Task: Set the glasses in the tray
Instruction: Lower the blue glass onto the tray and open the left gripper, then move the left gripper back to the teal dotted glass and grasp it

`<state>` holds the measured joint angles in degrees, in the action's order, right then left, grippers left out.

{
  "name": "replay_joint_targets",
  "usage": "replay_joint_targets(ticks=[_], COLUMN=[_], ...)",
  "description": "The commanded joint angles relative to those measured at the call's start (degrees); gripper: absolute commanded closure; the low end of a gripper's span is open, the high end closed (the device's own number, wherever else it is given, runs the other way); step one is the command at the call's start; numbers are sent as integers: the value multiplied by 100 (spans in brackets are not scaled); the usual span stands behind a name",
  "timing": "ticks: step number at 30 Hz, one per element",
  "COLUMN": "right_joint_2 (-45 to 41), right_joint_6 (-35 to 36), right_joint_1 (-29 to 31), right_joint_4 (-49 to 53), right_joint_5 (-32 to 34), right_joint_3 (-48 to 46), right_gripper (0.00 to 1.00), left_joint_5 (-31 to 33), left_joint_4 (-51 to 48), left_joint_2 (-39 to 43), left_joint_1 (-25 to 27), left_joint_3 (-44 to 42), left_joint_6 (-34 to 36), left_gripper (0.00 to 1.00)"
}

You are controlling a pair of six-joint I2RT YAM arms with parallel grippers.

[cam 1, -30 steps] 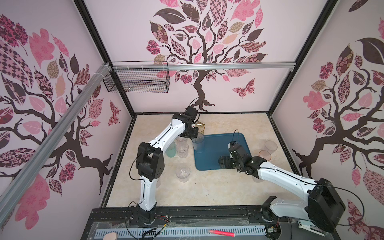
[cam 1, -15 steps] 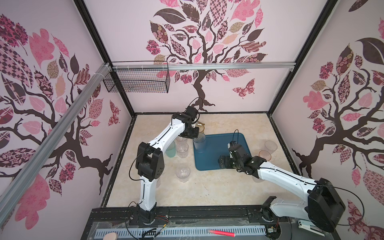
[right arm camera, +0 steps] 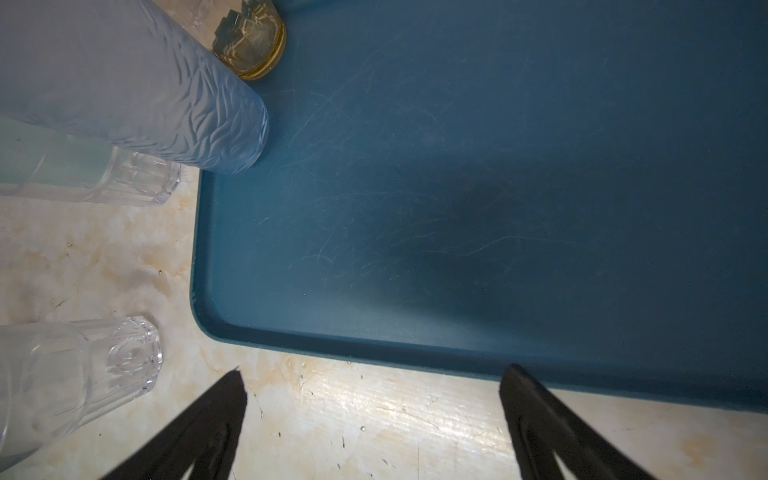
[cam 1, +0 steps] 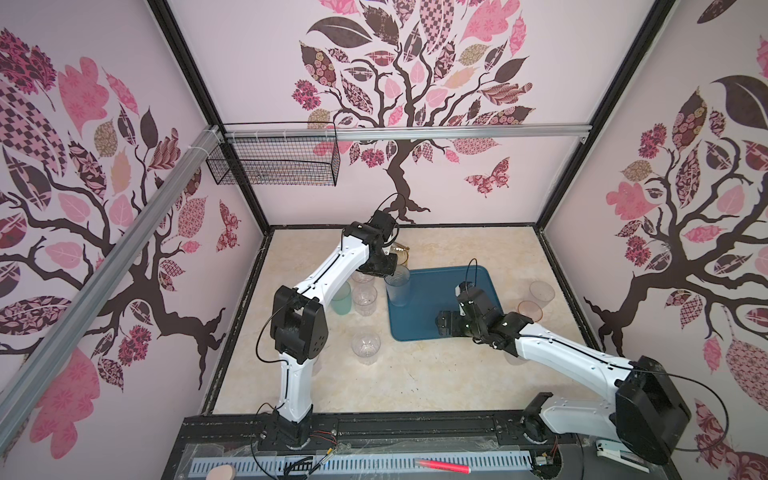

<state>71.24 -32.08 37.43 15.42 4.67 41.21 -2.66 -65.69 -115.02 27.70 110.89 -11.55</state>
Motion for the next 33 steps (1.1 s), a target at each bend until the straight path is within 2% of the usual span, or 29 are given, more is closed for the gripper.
replay_joint_targets(ticks=[1, 8, 11, 17, 23, 29, 31, 33], right_joint_2=[47, -57, -47, 10, 82, 85, 83, 66], right_joint_6=[-65, -36, -39, -88, -72, -62, -62, -61], right_joint_1=[19, 19, 13, 12, 15, 19, 18, 18], right_joint_4=[-39, 22, 23, -82, -101, -97, -90, -108], right_joint_5=[-36, 83, 58, -11, -51, -27, -28, -28], right_joint_3=[-16, -3, -16, -26, 10, 32, 45, 28], right_gripper=[2, 2, 2, 2, 2, 2, 2, 2], left_joint_5=[9, -37, -68, -10, 28, 99, 105, 72], left_joint_4=[-46, 13, 28, -55, -187, -239, -160, 25], left_joint_2=[50, -185, -153, 9, 264, 837, 1178, 1578], left_joint_1=[18, 13, 16, 15, 12, -105, -249, -480], left_joint_3=[149, 197, 205, 226, 365, 279, 78, -495], left_joint_6=[108, 135, 127, 149, 153, 110, 59, -16], left_gripper=[99, 97, 93, 78, 74, 71, 70, 70])
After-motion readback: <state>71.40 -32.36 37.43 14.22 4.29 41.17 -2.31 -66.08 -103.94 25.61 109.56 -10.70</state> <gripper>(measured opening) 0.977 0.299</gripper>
